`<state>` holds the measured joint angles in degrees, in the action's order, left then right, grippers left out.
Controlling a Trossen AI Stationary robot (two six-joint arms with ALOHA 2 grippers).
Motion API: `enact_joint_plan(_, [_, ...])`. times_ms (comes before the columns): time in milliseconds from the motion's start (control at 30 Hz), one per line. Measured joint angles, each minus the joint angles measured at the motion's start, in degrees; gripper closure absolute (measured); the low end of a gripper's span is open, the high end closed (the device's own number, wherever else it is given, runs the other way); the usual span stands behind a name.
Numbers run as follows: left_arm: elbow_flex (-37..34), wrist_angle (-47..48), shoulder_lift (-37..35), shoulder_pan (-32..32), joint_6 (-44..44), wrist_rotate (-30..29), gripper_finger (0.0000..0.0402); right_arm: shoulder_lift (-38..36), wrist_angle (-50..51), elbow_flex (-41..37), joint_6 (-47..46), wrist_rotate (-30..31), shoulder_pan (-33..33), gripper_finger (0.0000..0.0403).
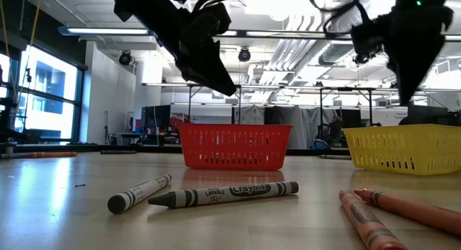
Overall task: Sort crayons
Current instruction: Put the gray crayon into the red bin
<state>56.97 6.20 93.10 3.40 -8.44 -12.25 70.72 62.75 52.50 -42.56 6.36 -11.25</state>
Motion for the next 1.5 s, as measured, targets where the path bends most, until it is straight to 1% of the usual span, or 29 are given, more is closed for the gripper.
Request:
enact_joint_plan(133, [0.0, 0.51, 0.0, 0.0, 0.17, 0.02, 0.0318, -0.02, 3.58, 4.06, 3.04, 8.7, 0.31, 0.0279])
enact_joint_plan(233, [0.0, 0.49, 0.0, -0.27, 1.83, -0.44, 0.0318, -0.02, 4.1, 5.4, 5.62, 14.77, 2.29, 0.0279])
enact_joint_plan(333, [0.0, 0.45, 0.0, -0.93, 3.59, -0.67, 0.0318, -0.02, 3.28, 5.54, 8.31, 20.79, 6.51, 0.0279])
enact_joint_plan(433, [0.0, 0.43, 0.0, -1.94, 2.99, -0.79, 0.0318, -0.02, 2.69, 5.54, 12.72, 22.35, 12.95, 0.0279])
enact_joint_plan(500, [0.0, 0.45, 0.0, -2.51, 2.56, -0.79, 0.0318, -0.02, 1.63, 5.54, 17.01, 22.04, 17.63, 0.0279])
enact_joint_plan(567, [0.0, 0.45, 0.0, -3.11, 2.6, -0.81, 0.0318, 0.2, -0.37, 5.54, 21.77, 19.93, 22.32, 0.0279])
enact_joint_plan(700, [0.0, 0.73, 0.0, -4.02, 3.37, -0.81, 0.0318, 0.61, -9.6, 2.9, 32.74, 11.25, 31.98, 0.0279])
enact_joint_plan(767, [0.0, 1.26, 0.0, -4.63, 4.24, -0.79, 0.0318, 1.31, -14.14, 1.13, 36.6, 5.49, 36.34, 0.0279])
enact_joint_plan(833, [0.0, 1.53, 0.0, -5.37, 4.75, -0.79, 0.0318, 2.21, -16.92, -0.21, 39.31, 2.12, 40.31, 0.0279])
enact_joint_plan(967, [0.0, 2.12, 0.0, -7.31, 5.29, -0.79, 0.0318, 5.39, -19.47, -0.84, 42.67, 1.61, 46.69, 0.0279])
enact_joint_plan(1100, [0.0, 3.34, -0.28, -9.22, 5.75, -0.79, 0.0318, 9.35, -20.51, -0.84, 43.88, 1.63, 50.79, 0.0279])
enact_joint_plan(1300, [0.0, 3.6, -0.33, -11.71, 8.97, -0.77, 0.0318, 16.0, -21.05, -0.84, 45.17, 1.59, 54.01, 0.0279])
enact_joint_plan(1500, [0.0, 3.55, -0.35, -14.14, 10.93, -0.79, 0.0318, 20.58, -23.23, -0.84, 46.1, 1.23, 55.63, 0.0279])
